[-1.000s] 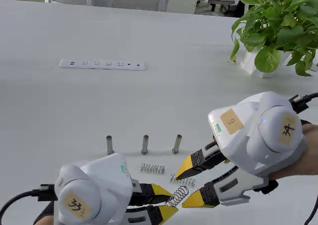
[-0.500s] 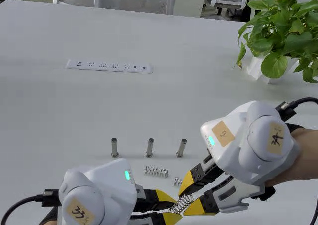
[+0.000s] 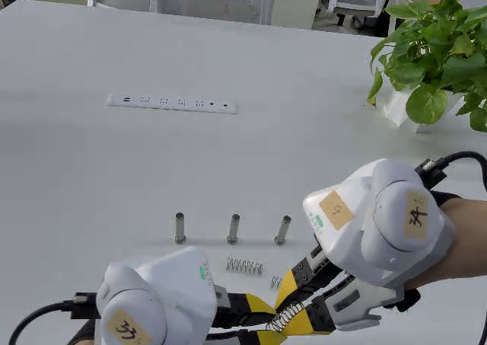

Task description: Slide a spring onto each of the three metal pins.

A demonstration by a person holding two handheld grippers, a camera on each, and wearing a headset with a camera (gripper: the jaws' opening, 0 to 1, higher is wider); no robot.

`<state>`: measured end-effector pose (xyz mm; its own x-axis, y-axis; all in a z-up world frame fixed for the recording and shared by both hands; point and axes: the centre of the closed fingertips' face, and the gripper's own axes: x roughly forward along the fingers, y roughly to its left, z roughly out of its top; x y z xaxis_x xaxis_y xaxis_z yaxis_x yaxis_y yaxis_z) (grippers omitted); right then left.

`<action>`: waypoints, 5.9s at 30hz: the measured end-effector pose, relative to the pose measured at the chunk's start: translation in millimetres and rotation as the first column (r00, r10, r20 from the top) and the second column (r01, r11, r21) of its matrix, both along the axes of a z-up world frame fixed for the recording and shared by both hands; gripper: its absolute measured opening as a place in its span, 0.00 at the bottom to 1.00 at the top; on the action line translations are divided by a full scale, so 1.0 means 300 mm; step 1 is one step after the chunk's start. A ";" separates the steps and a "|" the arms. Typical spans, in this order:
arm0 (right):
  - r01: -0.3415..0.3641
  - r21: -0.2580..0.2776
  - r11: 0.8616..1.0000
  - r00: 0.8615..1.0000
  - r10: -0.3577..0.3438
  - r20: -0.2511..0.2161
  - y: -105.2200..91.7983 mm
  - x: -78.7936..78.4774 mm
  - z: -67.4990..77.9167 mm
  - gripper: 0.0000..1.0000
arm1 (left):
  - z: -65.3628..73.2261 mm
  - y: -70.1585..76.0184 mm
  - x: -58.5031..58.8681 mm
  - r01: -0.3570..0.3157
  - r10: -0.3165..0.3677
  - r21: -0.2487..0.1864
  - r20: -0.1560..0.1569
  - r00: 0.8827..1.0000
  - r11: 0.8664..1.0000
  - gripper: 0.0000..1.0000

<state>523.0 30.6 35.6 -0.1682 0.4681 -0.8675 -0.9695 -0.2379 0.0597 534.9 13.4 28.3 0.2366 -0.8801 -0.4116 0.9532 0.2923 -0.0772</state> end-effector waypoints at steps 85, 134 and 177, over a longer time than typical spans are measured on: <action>-0.139 -0.135 0.981 0.981 0.155 0.115 0.040 0.198 0.011 0.07 | -0.057 0.424 0.165 -0.624 0.626 0.055 -0.036 0.779 0.780 0.99; -0.321 -0.209 0.924 0.915 0.359 0.182 0.414 0.482 0.036 0.07 | -0.089 0.450 0.167 -0.649 0.652 0.058 -0.072 0.755 0.759 0.99; -0.349 -0.262 0.900 0.906 0.395 0.153 0.423 0.464 -0.060 0.07 | -0.090 0.446 0.155 -0.648 0.648 0.039 -0.097 0.755 0.761 0.99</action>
<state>662.2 157.5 17.6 -0.1066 0.1953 -0.9749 -0.8096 -0.5863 -0.0290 581.4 147.3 1.4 0.7083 -0.5302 -0.4661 0.5232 0.8375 -0.1576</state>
